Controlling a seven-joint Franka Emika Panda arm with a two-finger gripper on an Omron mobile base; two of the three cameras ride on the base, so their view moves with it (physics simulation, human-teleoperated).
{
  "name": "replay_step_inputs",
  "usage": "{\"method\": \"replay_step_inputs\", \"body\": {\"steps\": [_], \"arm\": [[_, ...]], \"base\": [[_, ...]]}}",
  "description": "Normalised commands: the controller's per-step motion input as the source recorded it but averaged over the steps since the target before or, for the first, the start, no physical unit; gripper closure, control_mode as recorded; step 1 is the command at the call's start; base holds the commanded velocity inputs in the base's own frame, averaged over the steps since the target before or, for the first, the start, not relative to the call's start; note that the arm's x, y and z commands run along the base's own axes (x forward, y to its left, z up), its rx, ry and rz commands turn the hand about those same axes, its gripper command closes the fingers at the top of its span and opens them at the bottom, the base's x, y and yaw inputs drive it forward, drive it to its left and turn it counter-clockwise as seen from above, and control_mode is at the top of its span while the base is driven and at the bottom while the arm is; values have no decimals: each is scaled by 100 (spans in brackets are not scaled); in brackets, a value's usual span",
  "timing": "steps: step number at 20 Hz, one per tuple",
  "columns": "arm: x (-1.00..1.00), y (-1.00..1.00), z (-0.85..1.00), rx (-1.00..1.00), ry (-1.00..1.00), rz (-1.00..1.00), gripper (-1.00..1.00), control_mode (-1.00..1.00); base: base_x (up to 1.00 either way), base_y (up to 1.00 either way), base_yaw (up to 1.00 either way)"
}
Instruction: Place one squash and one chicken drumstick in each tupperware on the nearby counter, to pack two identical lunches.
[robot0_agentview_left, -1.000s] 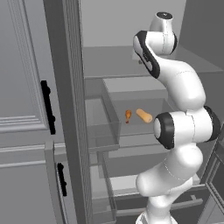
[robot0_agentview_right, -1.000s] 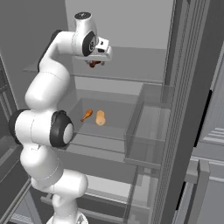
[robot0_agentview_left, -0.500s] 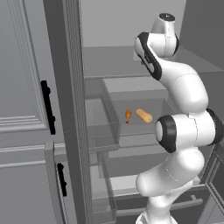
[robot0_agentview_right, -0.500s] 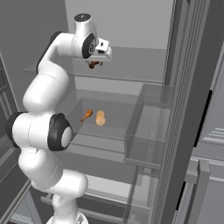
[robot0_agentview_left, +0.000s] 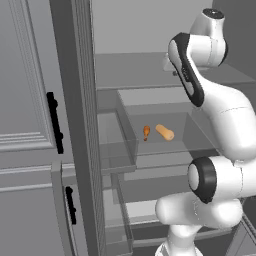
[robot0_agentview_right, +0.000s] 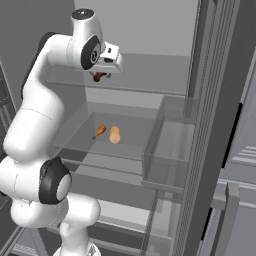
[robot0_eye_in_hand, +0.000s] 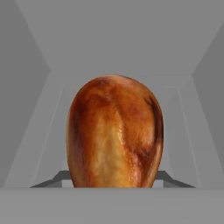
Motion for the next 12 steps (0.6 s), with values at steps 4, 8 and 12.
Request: {"method": "replay_step_inputs", "body": {"steps": [4,8,12], "arm": [[-100,-5,8,1,-12,0,100,-100],[-100,0,6,0,-9,0,100,-100],[-100,0,-13,0,-9,-1,100,-100]], "base": [[0,0,0],[0,0,0],[0,0,0]]}}
